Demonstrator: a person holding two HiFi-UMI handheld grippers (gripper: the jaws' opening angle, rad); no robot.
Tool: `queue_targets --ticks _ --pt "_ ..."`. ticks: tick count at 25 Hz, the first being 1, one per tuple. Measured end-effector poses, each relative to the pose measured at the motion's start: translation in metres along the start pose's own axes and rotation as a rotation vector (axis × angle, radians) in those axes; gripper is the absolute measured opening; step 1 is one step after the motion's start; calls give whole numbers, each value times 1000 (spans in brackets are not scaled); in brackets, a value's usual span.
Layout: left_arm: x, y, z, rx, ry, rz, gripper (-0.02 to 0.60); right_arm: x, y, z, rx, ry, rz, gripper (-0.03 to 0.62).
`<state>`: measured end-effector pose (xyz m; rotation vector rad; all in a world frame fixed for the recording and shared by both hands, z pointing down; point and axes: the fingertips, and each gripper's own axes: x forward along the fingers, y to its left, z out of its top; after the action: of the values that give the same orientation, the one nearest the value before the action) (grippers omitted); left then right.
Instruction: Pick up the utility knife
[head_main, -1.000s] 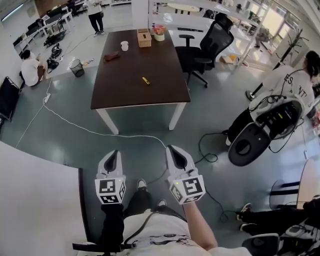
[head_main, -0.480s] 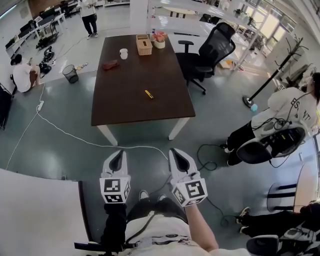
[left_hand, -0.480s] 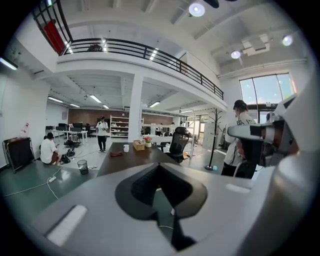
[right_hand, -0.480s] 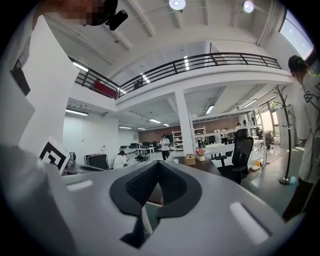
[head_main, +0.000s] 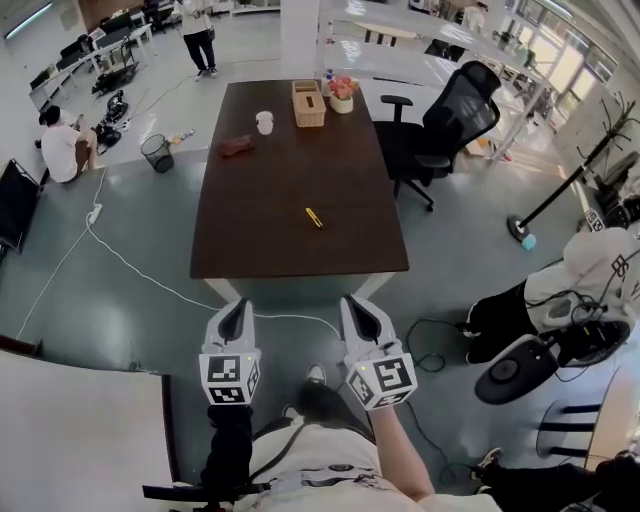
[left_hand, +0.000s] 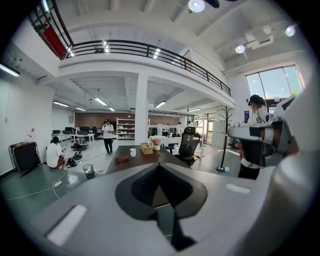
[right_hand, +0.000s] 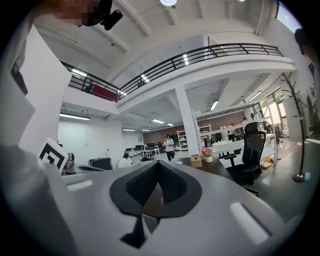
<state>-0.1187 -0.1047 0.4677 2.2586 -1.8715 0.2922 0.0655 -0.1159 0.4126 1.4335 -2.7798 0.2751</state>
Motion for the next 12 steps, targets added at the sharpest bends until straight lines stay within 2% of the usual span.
queue_targets --ticks 6,12 --pt "44 18 44 40 -51 64 -2 59 -36 30 15 -48 59 2" --pt "71 25 37 5 -5 75 -2 91 -54 30 29 -17 74 2"
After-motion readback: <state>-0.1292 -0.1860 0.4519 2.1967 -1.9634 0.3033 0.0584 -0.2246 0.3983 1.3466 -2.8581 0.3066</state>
